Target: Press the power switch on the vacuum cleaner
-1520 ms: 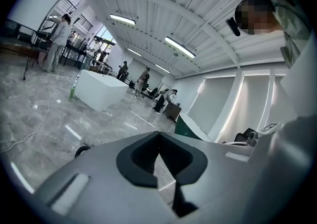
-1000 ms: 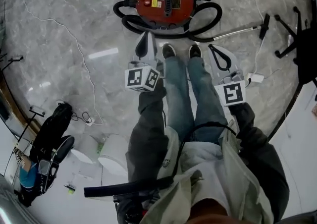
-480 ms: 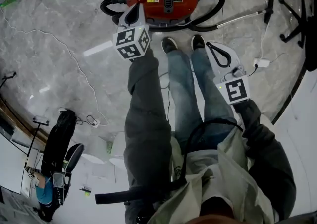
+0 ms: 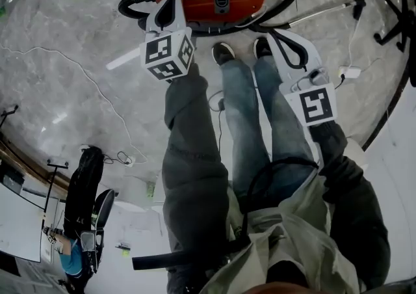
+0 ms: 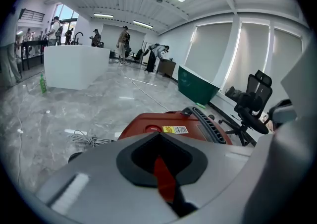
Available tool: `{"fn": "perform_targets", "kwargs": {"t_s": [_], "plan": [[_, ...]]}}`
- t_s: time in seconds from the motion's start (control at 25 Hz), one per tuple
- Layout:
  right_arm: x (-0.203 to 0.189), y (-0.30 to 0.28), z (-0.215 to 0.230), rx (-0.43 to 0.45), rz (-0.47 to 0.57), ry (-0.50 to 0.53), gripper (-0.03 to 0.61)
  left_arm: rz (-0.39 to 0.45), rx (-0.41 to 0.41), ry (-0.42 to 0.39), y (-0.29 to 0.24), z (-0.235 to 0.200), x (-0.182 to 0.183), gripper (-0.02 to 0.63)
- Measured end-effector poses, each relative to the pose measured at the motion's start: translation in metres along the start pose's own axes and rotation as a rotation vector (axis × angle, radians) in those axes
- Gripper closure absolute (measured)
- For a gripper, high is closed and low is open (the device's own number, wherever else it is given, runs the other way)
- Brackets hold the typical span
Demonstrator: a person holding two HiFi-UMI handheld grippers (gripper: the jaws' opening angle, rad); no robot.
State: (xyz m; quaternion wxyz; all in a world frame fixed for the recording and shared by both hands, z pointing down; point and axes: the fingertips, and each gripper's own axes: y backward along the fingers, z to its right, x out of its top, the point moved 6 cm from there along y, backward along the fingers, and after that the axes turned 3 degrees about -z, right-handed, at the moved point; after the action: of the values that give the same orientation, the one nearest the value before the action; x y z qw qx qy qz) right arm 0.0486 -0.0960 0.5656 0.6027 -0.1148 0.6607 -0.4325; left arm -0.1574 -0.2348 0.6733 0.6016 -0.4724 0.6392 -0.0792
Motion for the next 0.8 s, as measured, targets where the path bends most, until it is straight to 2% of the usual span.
{"fn": "perform_targets", "kwargs": {"t_s": [0.12,0.2,0.44,0.56,0.8], "plan": [[0.012,-0.029,0.003,0.011,0.000,-0.023,0.578,-0.004,0.025,-0.082,0.000,0.003,0.001,0.609],[0.020,-0.047,0.002,0.032,0.000,-0.031,0.578,0.006,0.031,-0.102,-0.001,0.004,0.002,0.609],[0.052,-0.072,-0.008,0.104,0.063,0.012,0.578,0.026,0.008,-0.035,-0.003,0.001,0.001,0.609],[0.048,-0.073,-0.013,0.119,0.050,0.022,0.578,-0.024,0.005,-0.047,-0.004,0.001,-0.005,0.609],[0.026,-0.074,-0.018,0.139,0.015,0.026,0.578,-0.034,-0.017,-0.065,-0.006,-0.001,-0.006,0.609]]}}
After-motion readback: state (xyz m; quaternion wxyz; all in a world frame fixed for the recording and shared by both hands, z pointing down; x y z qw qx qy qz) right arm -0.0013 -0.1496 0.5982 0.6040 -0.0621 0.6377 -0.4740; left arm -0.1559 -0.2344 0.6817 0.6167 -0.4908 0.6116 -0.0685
